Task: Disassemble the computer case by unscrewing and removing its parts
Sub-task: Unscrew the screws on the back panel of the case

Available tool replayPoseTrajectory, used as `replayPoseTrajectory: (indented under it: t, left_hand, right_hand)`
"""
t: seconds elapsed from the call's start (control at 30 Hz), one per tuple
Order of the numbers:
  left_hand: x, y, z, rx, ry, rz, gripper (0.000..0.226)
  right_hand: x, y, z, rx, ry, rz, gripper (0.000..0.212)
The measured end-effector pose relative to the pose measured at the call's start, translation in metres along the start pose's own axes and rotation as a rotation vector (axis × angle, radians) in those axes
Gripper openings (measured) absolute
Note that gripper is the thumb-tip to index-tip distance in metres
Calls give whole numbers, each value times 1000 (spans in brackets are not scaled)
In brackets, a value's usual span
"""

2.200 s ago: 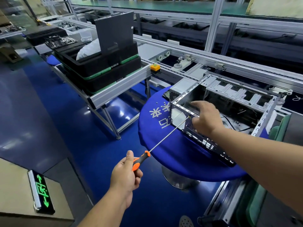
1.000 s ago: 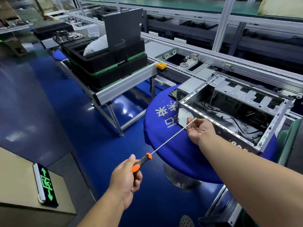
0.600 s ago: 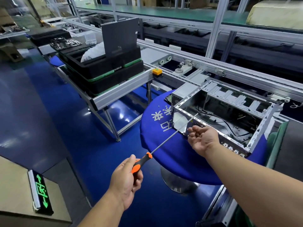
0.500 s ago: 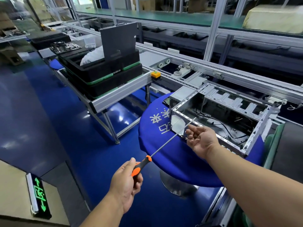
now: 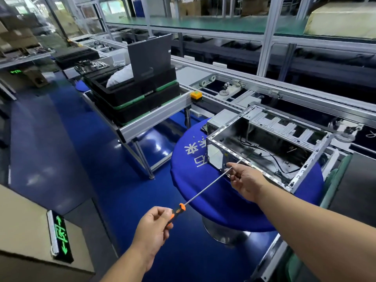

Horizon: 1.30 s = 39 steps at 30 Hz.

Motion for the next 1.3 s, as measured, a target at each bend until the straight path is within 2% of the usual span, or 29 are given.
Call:
replayPoseTrajectory:
  t: [0.13,0.43,0.9,1.3]
  left_hand:
    - [0,-10,-10,-62,82,21,7]
    - [-10,-33,-23,-153,204,36,24]
    - [-10,-21,-30,-229,211,125,40]
    - [-14,-26,-36,-255,237,169,28]
  right_hand:
    - [10,6,-3,-18,11,-30,15]
    - [31,6,1,-15,-38,-56,17]
    - [29,9,6,-51,-44,-81,21]
    - [33,11,13,-78,-43,-69,20]
Point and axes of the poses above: each hand's wrist, its own z-axis towards the middle knuckle, its own x-axis out of the back of the hand, y = z × x, the point moved 6 cm from there along z, towards the middle knuckle, and after that the axes turned 4 degrees about y, right-handed, at the moved point
